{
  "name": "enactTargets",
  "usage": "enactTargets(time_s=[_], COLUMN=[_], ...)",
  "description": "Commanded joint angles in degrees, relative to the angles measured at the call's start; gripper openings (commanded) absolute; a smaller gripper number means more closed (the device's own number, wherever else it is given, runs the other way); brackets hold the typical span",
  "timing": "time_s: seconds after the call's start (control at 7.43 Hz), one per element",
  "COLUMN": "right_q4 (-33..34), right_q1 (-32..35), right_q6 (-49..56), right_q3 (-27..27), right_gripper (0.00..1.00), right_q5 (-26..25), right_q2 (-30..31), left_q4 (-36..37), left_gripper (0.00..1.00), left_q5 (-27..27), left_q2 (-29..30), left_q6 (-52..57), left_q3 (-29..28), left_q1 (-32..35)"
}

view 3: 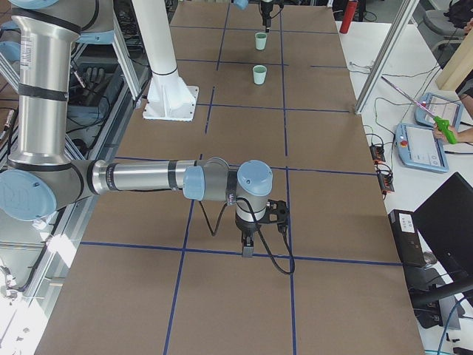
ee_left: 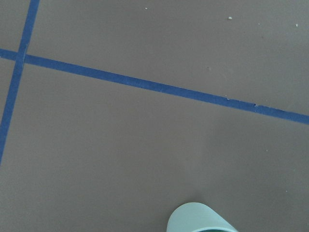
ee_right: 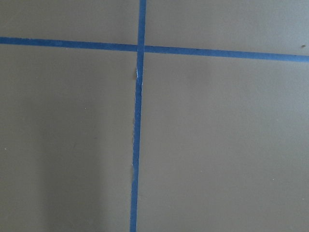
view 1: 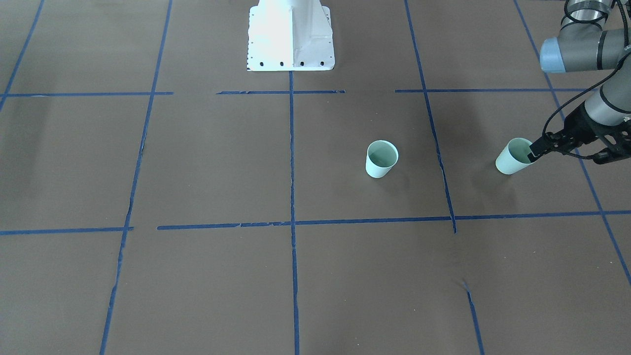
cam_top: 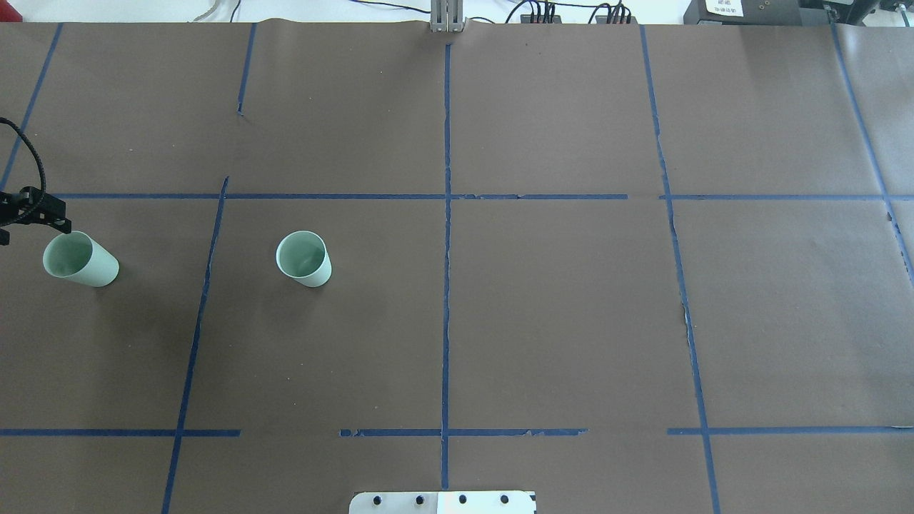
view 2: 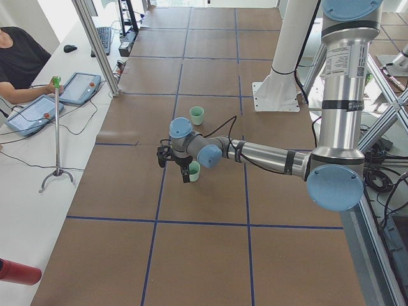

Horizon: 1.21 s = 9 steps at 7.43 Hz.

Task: Stack cups
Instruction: 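Lower the left gripper over the outer cup and close on its rim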

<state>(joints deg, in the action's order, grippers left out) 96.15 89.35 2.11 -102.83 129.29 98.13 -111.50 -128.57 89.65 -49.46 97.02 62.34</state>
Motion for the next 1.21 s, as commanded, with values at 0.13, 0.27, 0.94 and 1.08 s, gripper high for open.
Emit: enactTargets(time_s=[0.13, 0.27, 0.94, 1.08], right_q4=[0.0, 0.0, 0.0, 0.0], right_q1=[0.0, 0.0, -0.1, 0.0], right_q6=[0.0, 0.0, 0.0, 0.0], right_q3=[0.0, 0.0, 0.0, 0.0], right_gripper=[1.0, 1.0, 1.0, 1.0], right_q5=[0.0, 0.0, 0.0, 0.0], right_q2=[0.0, 0.0, 0.0, 0.0], left_q4=[-0.1, -0.1, -3.1, -3.7], left_gripper=[1.0, 1.0, 1.0, 1.0], left_q5=[-0.1, -0.1, -0.4, -0.5], left_q2=[-0.7, -0.7, -1.1, -1.1], left_q6=[0.8, 0.7, 0.6, 0.6], left_q3=[0.0, 0.1, -3.1, -3.5], left_q1=[-1.2, -2.0, -4.0, -4.2])
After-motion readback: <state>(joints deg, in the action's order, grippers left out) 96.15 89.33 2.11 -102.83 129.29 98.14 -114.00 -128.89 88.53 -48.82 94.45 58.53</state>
